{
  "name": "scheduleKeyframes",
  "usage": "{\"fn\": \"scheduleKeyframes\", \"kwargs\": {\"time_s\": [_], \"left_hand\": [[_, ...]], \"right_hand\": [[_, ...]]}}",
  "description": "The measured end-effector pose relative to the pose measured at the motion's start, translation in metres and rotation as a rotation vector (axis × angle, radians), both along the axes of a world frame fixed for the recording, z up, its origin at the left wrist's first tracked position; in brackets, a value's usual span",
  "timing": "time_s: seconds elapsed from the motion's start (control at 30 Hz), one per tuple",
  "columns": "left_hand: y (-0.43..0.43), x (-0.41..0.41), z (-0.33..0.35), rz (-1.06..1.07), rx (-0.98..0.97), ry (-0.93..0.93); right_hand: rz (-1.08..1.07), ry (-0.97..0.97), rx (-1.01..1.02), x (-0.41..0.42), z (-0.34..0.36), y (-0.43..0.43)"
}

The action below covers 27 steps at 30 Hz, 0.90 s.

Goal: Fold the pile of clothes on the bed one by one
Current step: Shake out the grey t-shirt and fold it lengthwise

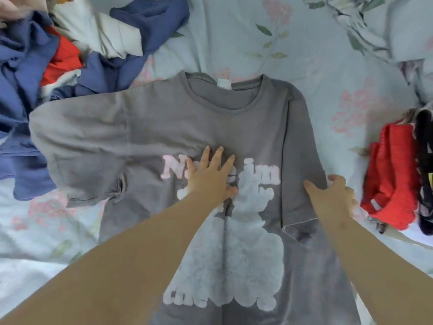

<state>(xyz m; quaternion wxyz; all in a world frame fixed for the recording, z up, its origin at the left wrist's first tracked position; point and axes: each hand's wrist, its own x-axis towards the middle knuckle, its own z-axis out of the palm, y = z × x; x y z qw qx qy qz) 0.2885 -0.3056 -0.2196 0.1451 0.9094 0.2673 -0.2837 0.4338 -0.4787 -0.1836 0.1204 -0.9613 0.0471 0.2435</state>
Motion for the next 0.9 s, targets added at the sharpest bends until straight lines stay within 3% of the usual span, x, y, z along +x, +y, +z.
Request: {"fn": "scheduleKeyframes", "kwargs": {"time_s": [0.13,0.27,0.37,0.43,0.63,0.77,0.9], "left_hand": [[0.002,0.002,0.000,0.002,0.019,0.021],[0.002,0.003,0.003,0.015,0.024,0.041],[0.002,0.004,0.004,0.019,0.029,0.055],[0.003,0.004,0.003,0.013,0.039,0.063],[0.003,0.003,0.001,-0.002,0.053,0.086],[0.003,0.004,0.002,0.001,0.048,0.093],[0.003,0.003,0.002,0.006,0.051,0.087]], "right_hand": [[0.038,0.032,0.032,0.017,-0.015,-0.015],[0.077,-0.173,0.181,0.044,-0.003,-0.016],[-0.020,-0.407,0.316,0.074,0.014,-0.016],[-0.081,-0.464,0.410,0.090,0.020,-0.016],[-0.108,-0.297,0.388,0.062,0.000,-0.021],[-0.341,-0.104,0.192,0.048,-0.020,-0.033],[-0.333,0.002,0.076,0.043,-0.032,-0.035]]}}
